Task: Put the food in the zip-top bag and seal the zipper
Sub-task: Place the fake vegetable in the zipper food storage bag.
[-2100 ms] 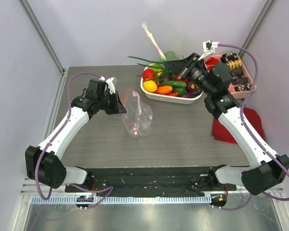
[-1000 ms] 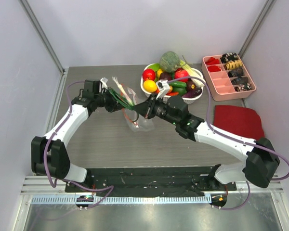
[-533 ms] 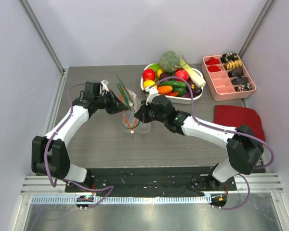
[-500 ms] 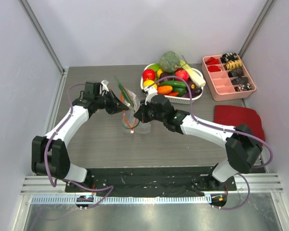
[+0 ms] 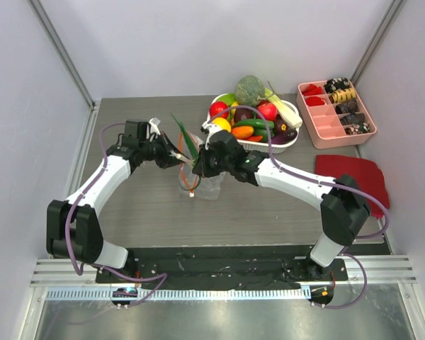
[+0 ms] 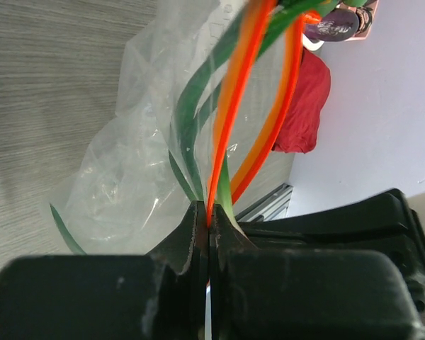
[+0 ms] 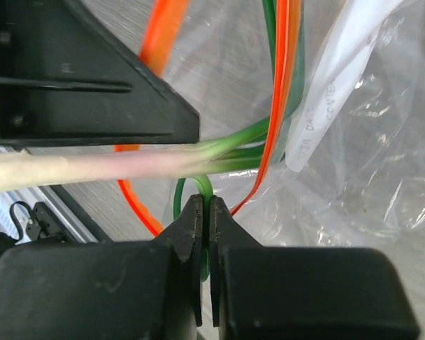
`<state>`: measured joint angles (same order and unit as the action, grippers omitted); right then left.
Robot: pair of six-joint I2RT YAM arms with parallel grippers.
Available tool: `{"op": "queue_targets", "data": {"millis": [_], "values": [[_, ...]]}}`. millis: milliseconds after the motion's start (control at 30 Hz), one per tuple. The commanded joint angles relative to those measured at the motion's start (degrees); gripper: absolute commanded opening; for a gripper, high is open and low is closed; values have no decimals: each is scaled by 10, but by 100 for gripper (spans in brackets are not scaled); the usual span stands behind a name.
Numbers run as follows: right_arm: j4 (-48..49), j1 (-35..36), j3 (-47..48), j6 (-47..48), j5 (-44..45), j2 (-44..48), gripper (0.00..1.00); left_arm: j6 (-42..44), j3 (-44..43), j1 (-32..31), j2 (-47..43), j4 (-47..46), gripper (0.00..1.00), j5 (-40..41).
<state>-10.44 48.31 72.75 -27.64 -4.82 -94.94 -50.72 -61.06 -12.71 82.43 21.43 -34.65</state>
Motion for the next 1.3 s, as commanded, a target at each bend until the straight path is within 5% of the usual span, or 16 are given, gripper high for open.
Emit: {"op": "queue_targets", "data": {"millis": [0,467,767,1267], "values": [[-53,-6,40,-65,20,-25,1,-3,-13,-6,-14,-16,0,-41],[-107,-69,120,-334,33,-73,1,-7,-19,-21,-3,6,0,-58],[-139,-48,167,-226,183,-88,1,-27,-42,-44,13,4,0,-105],[-120,-42,217,-124,314,-112,1,-74,-31,-56,24,-6,0,-197]]}}
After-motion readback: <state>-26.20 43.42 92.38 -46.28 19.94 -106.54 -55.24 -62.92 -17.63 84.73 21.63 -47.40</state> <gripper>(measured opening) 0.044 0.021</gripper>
